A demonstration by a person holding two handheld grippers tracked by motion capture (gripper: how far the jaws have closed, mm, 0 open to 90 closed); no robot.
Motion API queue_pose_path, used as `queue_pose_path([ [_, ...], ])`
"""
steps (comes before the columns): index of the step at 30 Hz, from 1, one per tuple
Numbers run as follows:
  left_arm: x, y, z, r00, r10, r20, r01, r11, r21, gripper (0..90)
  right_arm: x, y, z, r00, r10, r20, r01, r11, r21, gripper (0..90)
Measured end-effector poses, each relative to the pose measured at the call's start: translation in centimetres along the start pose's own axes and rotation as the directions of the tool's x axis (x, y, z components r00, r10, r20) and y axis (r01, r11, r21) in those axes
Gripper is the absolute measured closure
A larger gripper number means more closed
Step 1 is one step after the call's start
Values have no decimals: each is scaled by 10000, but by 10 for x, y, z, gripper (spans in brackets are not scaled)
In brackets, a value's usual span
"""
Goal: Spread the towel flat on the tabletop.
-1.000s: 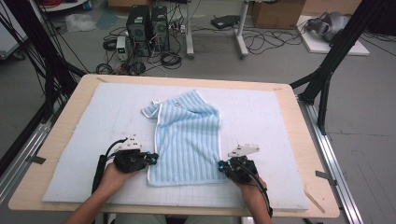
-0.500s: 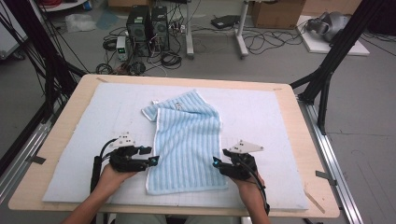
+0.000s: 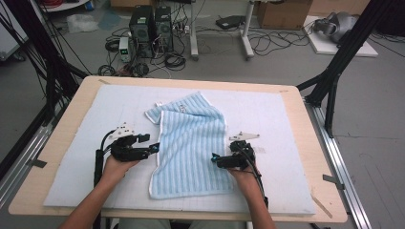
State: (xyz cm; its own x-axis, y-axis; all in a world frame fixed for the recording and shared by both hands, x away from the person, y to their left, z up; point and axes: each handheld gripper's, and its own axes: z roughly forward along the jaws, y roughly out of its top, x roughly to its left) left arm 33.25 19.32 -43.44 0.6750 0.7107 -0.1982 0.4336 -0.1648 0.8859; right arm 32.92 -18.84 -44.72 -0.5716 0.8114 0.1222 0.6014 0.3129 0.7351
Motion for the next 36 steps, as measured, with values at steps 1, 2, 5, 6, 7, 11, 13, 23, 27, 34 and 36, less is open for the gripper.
queue_pose_path([
  [1, 0, 0, 0, 10000, 11, -9, -11, 10000, -9, 371, 2, 0, 0, 9996, -211, 184, 207, 9995, 220, 241],
  [2, 0, 0, 0, 10000, -16, -1, 16, 10000, -46, 371, 5, -1, 0, 9987, -383, 331, 373, 9988, 306, 288],
  [5, 1, -1, 0, 10000, -38, -17, 38, 10000, 37, 375, 6, 0, -3, 9966, -502, 660, 478, 9982, 371, 485],
  [6, 1, -2, 0, 10000, 11, -40, -10, 9999, 116, 379, 5, -1, -4, 9975, -386, 598, 364, 9986, 371, 501],
  [7, 1, -3, 0, 10000, 19, -63, -18, 9999, 154, 383, 5, -1, -4, 9974, -381, 617, 358, 9987, 370, 541],
  [11, 4, -3, 0, 9997, -92, -211, 94, 9999, 118, 388, 12, -1, -7, 9952, -878, 433, 853, 9948, 554, 829],
  [13, 4, -3, 0, 9997, -122, -209, 124, 9999, 120, 392, 18, -1, -7, 9908, -1243, 539, 1209, 9907, 626, 854],
  [23, 3, -4, 3, 9998, -176, -100, 179, 9995, 261, 420, 20, -26, -41, 9929, -944, -729, 1017, 9895, 1029, 855],
  [27, 2, -4, 9, 9998, -190, -89, 194, 9990, 402, 430, 28, -39, -56, 9838, -1060, -1445, 1258, 9828, 1353, 842],
  [34, -4, 5, 42, 9996, -153, -248, 179, 9938, 1097, 431, 23, -22, -63, 9875, -966, -1246, 1025, 9939, 417, 573],
  [36, -4, 6, 51, 9982, -286, -527, 350, 9915, 1250, 464, 18, -12, -57, 9899, -861, -1123, 869, 9962, 22, 562],
])
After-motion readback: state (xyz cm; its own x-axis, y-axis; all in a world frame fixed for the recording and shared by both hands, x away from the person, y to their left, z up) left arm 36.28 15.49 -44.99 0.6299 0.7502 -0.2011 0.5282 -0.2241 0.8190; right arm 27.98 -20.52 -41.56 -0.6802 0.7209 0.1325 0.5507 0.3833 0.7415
